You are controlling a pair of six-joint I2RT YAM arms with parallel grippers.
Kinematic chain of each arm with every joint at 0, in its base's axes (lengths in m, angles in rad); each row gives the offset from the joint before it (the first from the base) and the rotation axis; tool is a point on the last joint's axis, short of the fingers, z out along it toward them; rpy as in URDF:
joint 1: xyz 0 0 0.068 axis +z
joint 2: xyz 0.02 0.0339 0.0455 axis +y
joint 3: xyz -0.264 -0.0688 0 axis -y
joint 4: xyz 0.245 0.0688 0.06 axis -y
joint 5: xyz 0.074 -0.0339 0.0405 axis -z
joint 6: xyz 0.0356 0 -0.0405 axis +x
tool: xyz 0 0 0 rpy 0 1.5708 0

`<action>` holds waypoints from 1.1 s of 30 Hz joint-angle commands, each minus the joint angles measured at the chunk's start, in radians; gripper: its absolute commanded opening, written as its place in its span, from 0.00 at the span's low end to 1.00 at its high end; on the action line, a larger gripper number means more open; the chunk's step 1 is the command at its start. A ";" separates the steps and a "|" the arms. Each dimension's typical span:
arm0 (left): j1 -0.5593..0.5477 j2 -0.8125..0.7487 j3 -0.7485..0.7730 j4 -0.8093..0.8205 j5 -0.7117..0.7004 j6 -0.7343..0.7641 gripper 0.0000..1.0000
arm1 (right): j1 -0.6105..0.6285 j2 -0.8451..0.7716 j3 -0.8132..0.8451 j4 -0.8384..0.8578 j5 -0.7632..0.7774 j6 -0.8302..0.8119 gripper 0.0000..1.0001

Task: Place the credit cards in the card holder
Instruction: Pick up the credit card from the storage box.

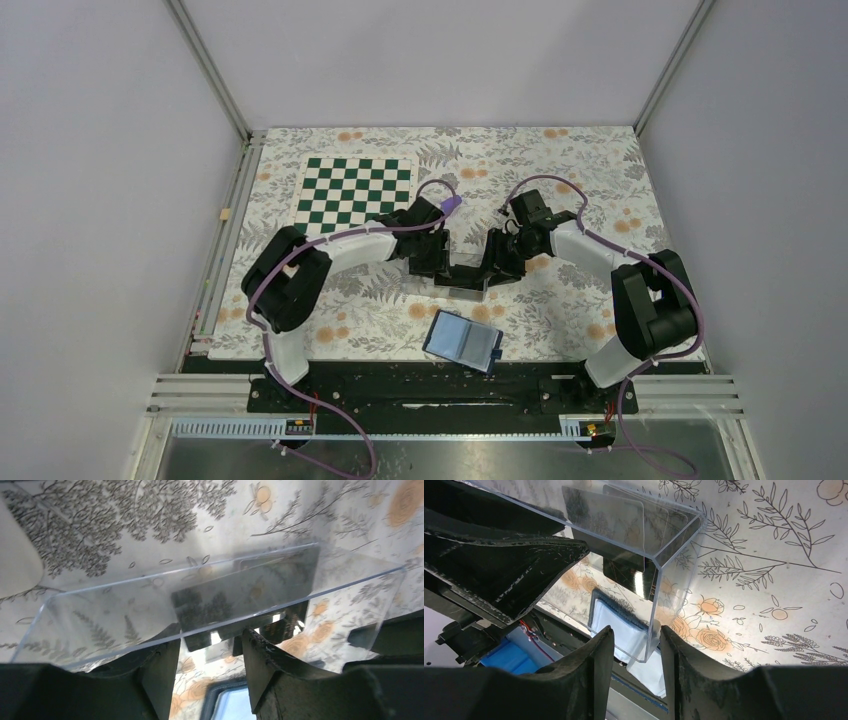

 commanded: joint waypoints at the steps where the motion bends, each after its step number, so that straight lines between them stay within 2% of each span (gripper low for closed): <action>1: 0.002 0.015 -0.010 0.146 0.071 -0.055 0.48 | 0.007 0.010 0.011 0.005 -0.020 0.000 0.45; 8: -0.002 -0.030 -0.076 0.375 0.193 -0.102 0.44 | 0.008 0.010 0.007 0.005 -0.020 -0.002 0.45; 10: -0.001 -0.054 -0.095 0.392 0.192 -0.101 0.44 | 0.009 0.010 0.006 0.005 -0.020 -0.001 0.45; 13: -0.001 -0.109 -0.114 0.355 0.133 -0.080 0.44 | 0.008 0.011 0.006 0.006 -0.020 -0.001 0.45; 16: -0.002 -0.150 -0.119 0.252 0.035 -0.062 0.46 | 0.008 0.006 0.006 0.005 -0.020 -0.001 0.45; 21: 0.000 -0.138 -0.096 0.083 -0.096 -0.058 0.51 | 0.008 0.005 0.005 0.005 -0.019 -0.003 0.45; 28: 0.002 -0.029 -0.048 0.041 -0.079 -0.072 0.51 | 0.008 0.002 -0.001 0.005 -0.019 -0.004 0.45; 33: 0.000 0.010 -0.049 0.116 -0.012 -0.085 0.51 | 0.008 -0.001 -0.001 0.004 -0.022 -0.006 0.45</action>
